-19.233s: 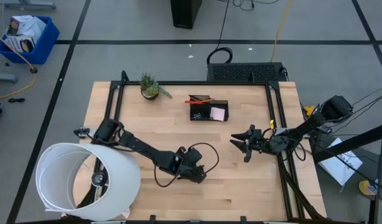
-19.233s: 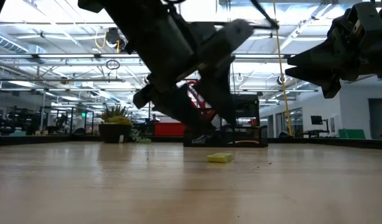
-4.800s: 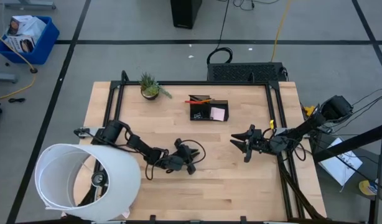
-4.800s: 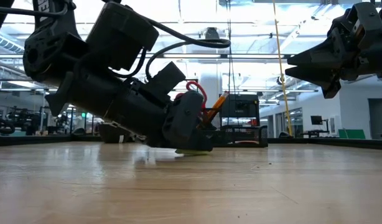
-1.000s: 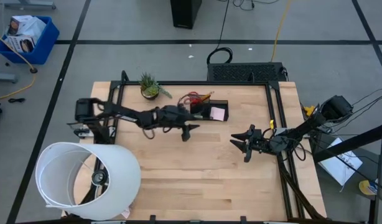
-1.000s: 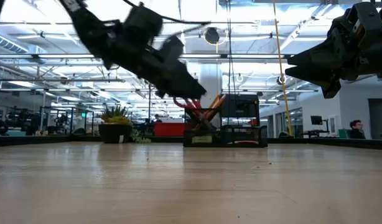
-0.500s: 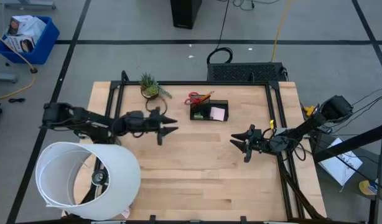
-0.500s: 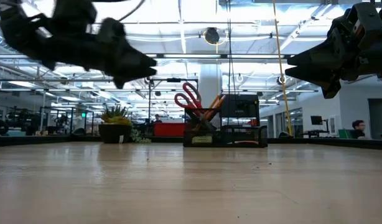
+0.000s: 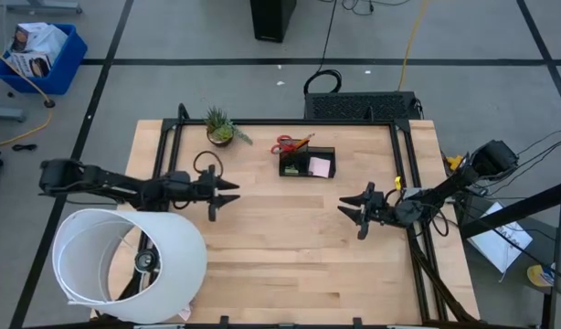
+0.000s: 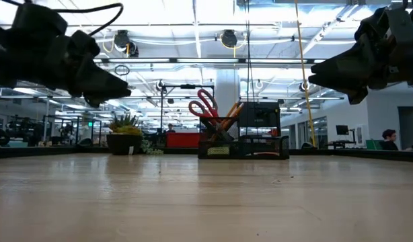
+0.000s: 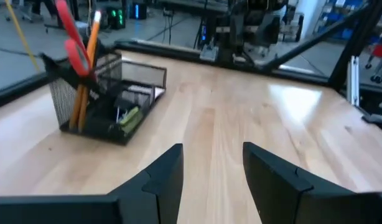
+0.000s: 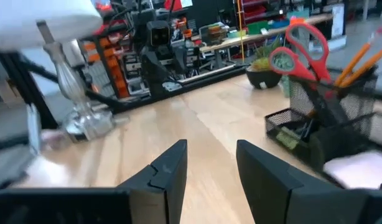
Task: Pick and place office supplies into organizer
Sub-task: Return to Home Position
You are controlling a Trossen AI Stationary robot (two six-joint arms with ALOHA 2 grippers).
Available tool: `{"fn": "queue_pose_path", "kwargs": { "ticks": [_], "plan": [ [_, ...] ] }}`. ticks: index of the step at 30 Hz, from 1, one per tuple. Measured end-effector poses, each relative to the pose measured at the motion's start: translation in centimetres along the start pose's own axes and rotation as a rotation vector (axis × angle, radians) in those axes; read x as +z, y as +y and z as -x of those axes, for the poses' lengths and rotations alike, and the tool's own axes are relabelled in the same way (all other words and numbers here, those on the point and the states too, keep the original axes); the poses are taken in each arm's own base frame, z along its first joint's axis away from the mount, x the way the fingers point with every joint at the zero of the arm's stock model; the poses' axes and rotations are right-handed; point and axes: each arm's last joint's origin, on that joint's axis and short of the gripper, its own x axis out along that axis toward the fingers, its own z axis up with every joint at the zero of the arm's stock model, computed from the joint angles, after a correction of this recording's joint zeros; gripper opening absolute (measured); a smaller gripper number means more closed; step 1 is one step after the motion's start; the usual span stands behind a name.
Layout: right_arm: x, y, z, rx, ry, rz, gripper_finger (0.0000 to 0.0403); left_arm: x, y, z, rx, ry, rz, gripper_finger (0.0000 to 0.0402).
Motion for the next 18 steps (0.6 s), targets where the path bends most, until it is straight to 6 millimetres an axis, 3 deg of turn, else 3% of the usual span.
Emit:
{"fn": "queue_pose_path", "kwargs": {
  "ticks": [2, 6, 12, 18],
  "plan": [
    [0.0, 0.0, 0.0, -0.002, 0.001, 0.075, 0.0132, -0.1, 0.0, 0.5, -0.003, -0.026, 0.000, 0.0170],
    [0.6, 0.1, 0.0, 0.011, -0.049, 0.014, 0.0132, -0.5, 0.1, 1.2, -0.001, -0.016, -0.038, 0.0170],
    [1.9, 0.7, 0.7, 0.079, -0.133, 0.118, 0.0132, -0.3, 0.4, 1.8, 0.087, -0.023, -0.035, 0.0170],
    [3.7, 1.2, 2.6, 0.136, -0.219, 0.075, 0.0132, 0.2, 0.2, 2.5, -0.024, -0.046, -0.021, 0.0170]
  ]
}}
